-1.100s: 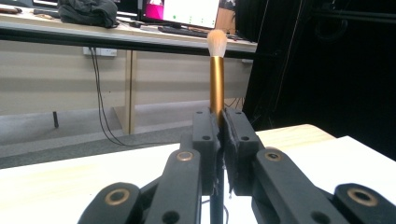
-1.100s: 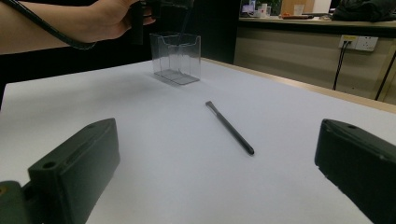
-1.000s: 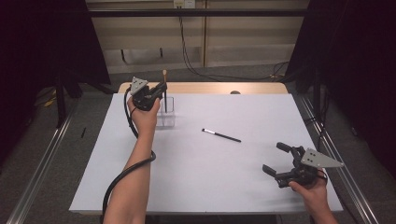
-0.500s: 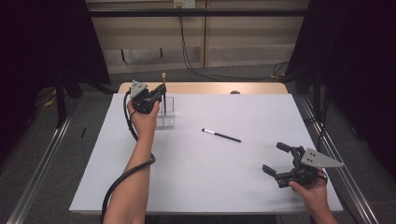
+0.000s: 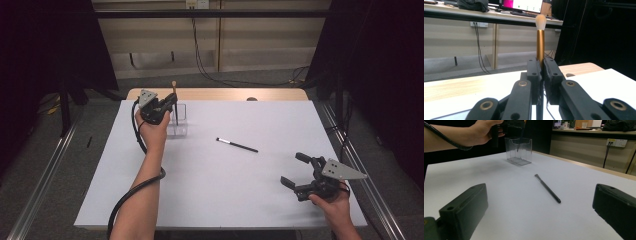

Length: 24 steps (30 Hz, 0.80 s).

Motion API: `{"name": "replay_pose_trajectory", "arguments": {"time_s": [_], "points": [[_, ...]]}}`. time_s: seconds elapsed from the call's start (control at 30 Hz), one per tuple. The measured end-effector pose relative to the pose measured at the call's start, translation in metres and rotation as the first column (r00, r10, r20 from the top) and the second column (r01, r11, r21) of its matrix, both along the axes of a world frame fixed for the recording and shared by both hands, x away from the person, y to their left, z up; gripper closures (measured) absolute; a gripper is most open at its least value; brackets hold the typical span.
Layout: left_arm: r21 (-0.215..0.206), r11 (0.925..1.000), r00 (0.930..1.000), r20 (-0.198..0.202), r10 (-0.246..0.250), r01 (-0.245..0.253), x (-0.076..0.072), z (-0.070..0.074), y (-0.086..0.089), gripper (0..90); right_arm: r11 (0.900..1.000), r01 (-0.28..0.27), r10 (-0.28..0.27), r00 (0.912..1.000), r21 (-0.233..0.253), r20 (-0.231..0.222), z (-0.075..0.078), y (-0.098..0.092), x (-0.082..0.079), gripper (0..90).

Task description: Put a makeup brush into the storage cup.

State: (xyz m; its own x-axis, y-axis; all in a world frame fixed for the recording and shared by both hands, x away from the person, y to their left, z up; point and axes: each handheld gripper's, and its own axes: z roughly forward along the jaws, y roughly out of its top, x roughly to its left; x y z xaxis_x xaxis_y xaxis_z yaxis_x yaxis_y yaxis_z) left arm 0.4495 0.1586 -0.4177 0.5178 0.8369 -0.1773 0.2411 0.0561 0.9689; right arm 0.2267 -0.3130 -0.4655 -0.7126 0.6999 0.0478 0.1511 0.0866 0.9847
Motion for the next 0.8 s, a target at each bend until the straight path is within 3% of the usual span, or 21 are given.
{"name": "replay_pose_trajectory", "arguments": {"time_s": [0.27,0.37,0.43,0.67,0.8], "points": [[0.009,1.0,1.0,-0.005,-0.003,0.003,-0.002,-0.001,0.0,83.5,1.0,0.0,0.0,1.0,-0.002,-0.001,0.0,0.001,0.0,0.0],[-0.007,0.9999,0.9999,-0.007,-0.011,0.011,-0.003,-0.001,-0.001,82.5,1.0,-0.001,0.001,1.0,-0.003,-0.002,0.0,0.001,0.0,0.0],[0.01,0.9998,0.9995,-0.025,-0.018,0.019,-0.004,0.0,-0.001,77.7,1.0,-0.003,0.003,1.0,-0.004,-0.002,0.0,0.001,0.0,0.0],[-0.043,0.9985,0.9989,-0.031,-0.036,0.034,-0.009,-0.002,0.001,60.0,1.0,-0.004,0.004,1.0,-0.003,-0.001,0.0,0.002,0.0,0.0],[-0.052,0.9972,0.998,-0.029,-0.056,0.054,-0.013,-0.002,0.002,52.0,1.0,-0.005,0.005,1.0,-0.006,-0.002,0.0,0.002,0.0,0.0]]}}
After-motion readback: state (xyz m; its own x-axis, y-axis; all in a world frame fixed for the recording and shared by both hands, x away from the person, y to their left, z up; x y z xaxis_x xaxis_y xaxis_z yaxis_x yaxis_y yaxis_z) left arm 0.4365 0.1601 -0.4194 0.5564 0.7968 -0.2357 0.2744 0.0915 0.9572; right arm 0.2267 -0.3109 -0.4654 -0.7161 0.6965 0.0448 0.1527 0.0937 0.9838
